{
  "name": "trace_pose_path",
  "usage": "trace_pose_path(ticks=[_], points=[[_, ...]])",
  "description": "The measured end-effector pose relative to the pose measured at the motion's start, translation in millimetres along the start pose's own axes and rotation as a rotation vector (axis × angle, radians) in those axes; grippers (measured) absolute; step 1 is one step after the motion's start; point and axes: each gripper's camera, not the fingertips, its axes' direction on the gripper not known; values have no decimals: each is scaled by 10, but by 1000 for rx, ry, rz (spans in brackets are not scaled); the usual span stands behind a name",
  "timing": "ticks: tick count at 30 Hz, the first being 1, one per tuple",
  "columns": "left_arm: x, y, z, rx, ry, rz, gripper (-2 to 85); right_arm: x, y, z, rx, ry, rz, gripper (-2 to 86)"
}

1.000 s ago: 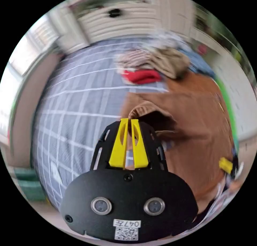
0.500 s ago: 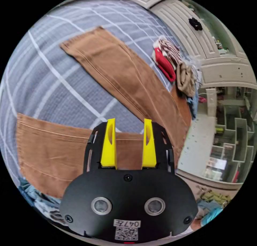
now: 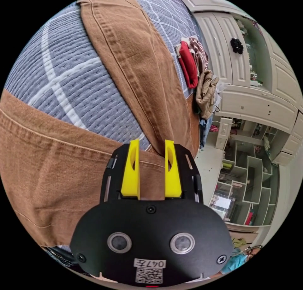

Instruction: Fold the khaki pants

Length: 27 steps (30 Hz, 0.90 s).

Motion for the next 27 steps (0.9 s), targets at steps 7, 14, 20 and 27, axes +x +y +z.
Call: trace_pose_path(ticks=[7,14,20,27], points=[[-616,235,77,71,185,-40,89,9,-7,14,2,-12,5,6],[-657,432,65,114,282,-15,23,44,-29,26,0,-11,9,6],[-129,800,-329,121,161,30,-8,100,-54,26,0,-13,11,7],[575,1124,-840,64,58,-17,2,188,-96,16,0,-16,13,8]])
